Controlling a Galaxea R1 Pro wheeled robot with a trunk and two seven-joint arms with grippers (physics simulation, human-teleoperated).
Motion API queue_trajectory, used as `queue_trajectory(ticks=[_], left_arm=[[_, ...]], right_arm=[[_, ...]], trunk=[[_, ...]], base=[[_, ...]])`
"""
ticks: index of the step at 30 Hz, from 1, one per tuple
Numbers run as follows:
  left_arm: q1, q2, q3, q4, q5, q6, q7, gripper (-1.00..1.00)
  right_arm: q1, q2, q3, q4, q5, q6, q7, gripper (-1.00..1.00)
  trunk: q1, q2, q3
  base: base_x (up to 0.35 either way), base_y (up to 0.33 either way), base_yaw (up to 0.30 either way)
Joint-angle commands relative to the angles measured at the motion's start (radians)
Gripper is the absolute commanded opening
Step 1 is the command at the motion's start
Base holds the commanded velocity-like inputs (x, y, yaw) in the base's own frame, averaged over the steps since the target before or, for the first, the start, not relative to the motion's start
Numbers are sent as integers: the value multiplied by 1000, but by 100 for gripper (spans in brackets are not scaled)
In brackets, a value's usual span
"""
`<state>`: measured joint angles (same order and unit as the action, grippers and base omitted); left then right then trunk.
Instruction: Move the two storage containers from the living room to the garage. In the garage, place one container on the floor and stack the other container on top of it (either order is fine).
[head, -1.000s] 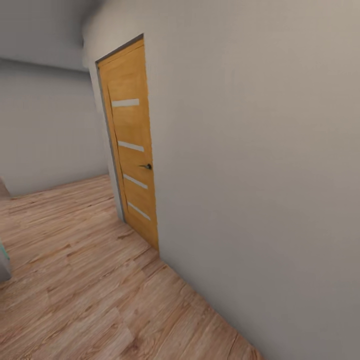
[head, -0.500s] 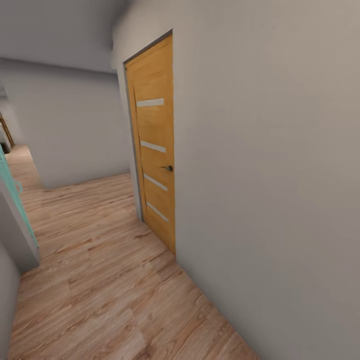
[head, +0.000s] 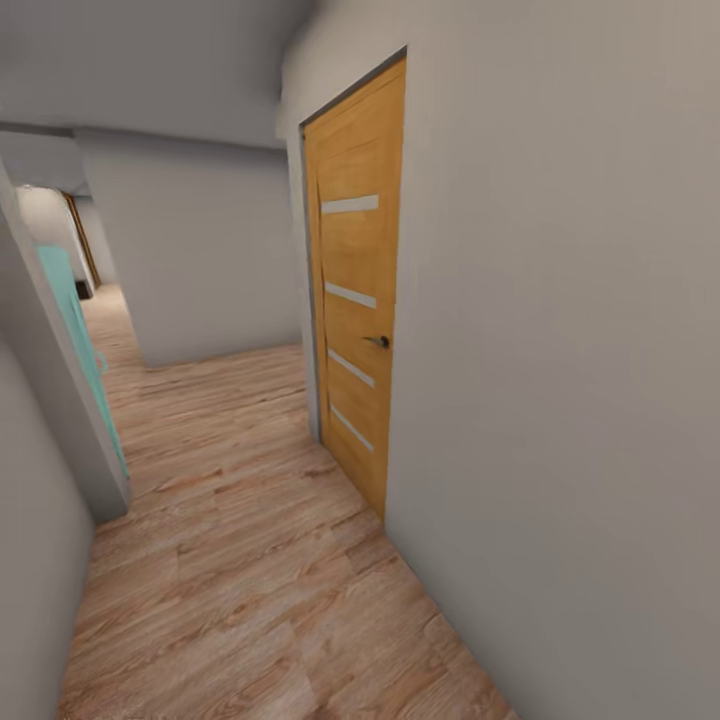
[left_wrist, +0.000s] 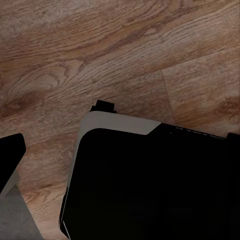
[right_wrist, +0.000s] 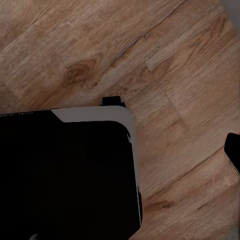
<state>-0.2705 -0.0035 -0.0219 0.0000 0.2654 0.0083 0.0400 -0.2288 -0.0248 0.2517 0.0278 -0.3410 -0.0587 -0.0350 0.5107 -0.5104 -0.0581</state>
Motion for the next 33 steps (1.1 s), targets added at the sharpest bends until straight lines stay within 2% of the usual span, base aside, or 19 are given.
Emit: queue_trajectory(ticks=[1,33], left_arm=[[-1,0,-3,0,6,1,3,100],[-1,-1,-3,0,6,1,3,100]], right_arm=[[-1,0,9,3,-9,-6,0,100],[-1,0,9,3,-9,-6,0,100]], trunk=[[1,-2,-2],[1,-2,-2]], base=[[182,0,268],[182,0,268]])
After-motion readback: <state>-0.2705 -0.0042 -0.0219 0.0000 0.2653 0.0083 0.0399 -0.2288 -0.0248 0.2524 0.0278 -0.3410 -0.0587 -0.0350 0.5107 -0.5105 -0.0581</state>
